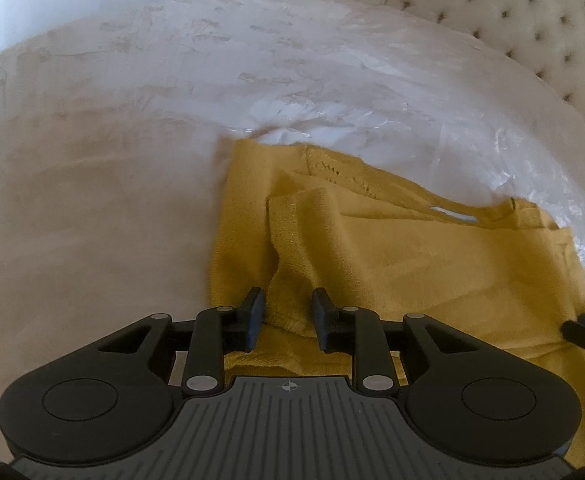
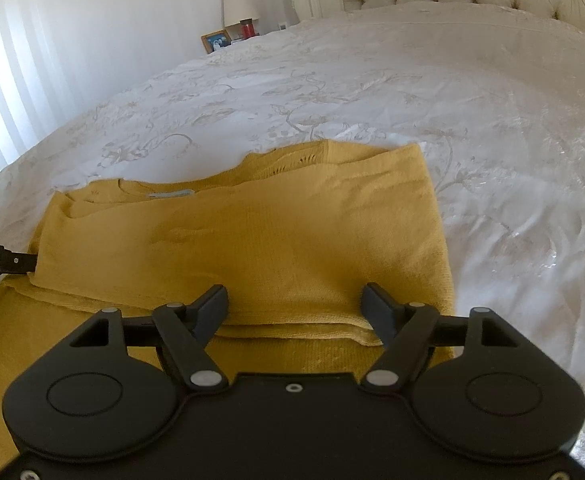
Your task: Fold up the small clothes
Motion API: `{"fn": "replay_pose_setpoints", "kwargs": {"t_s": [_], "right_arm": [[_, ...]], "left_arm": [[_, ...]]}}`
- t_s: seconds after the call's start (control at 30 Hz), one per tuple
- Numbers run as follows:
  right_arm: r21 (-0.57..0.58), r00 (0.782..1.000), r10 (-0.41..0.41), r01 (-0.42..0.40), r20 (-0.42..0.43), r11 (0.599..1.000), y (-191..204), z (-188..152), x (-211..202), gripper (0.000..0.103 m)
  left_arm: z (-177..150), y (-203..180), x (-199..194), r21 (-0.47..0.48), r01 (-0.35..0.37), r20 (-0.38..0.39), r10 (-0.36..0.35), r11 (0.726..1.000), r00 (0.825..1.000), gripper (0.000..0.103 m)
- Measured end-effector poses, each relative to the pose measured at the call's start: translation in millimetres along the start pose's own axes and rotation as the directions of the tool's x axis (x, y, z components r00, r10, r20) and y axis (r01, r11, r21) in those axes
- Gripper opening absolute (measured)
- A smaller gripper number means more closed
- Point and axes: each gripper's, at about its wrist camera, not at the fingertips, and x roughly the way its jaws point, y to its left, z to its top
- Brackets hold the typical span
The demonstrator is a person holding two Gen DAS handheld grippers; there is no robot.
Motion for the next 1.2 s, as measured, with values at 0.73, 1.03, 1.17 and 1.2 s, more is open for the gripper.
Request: {"fn": "replay_pose_setpoints", "kwargs": {"t_s": [0.73, 1.03, 1.17, 1.2], "right_arm": [[-0.033, 0.998, -0.056, 0.056, 0.02, 0.998, 4, 5, -5, 0.086], [-0.038, 0.997, -0.068, 0.066, -0.034, 0.997, -3, 2, -18, 0.087], [-0.02, 0.999, -0.032, 0.032, -0.03, 0.999, -3, -7, -52, 0.087], [-0.02, 0.999, -0.031, 0.031, -0.034, 0.999, -2, -12, -61, 0.087]], "left_arm": [[-11, -4, -35, 0.068, -0.065, 0.133, 0.055, 0.996, 0.99, 0.056], [-25, 5, -24, 0.125, -0.077, 0.039, 0.073, 0.989, 0.997, 0.067], [-38, 7, -60, 0.103, -0.025, 0.042, 0.02, 0.994, 0.999, 0.072], [-45, 6, -69, 0.114, -0.02, 0.039, 0.016, 0.993, 0.999, 0.075]]}}
